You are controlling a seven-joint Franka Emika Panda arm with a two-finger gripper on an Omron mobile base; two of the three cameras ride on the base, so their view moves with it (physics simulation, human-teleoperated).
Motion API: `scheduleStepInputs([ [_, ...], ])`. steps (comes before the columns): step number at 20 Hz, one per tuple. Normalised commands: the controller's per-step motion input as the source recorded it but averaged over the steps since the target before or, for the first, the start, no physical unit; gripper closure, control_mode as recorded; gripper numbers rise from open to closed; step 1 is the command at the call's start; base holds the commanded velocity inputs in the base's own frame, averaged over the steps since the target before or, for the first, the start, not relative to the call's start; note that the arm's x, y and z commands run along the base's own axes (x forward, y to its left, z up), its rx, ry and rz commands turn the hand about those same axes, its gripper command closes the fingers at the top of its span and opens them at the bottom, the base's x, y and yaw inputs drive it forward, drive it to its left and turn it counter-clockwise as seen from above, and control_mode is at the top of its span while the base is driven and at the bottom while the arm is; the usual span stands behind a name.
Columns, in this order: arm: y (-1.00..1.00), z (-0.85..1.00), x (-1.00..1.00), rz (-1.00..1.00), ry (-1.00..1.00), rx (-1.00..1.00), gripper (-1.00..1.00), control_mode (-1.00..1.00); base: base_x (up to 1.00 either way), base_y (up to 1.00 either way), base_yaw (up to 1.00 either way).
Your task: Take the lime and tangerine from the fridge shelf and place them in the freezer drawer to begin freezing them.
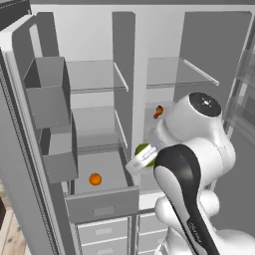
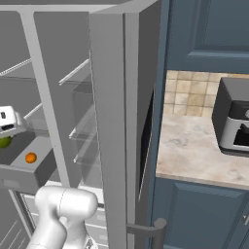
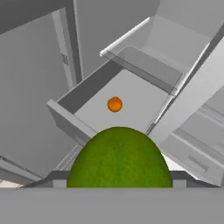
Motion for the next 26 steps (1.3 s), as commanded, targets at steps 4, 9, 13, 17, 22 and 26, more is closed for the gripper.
scheduleStepInputs([
  [4,0.76,-0.23,0.13,0.12,0.11,-0.06,1.00,-1.00,0.00,0.00,0.00],
  [9,0.42,-0.49,0.63,0.00,0.23,-0.11,1.00,-1.00,0.00,0.00,0.00],
  [13,0.25,-0.68,0.64,0.00,0.23,-0.12,1.00,-1.00,0.00,0.00,0.00],
  [17,0.20,-0.66,0.42,0.00,0.10,-0.10,1.00,-1.00,0.00,0.00,0.00],
  [22,0.18,-0.88,0.42,0.00,0.00,-0.10,1.00,-1.00,0.00,0.00,0.00],
  [26,0.18,-0.26,0.65,0.00,-0.02,0.00,1.00,-1.00,0.00,0.00,0.00],
])
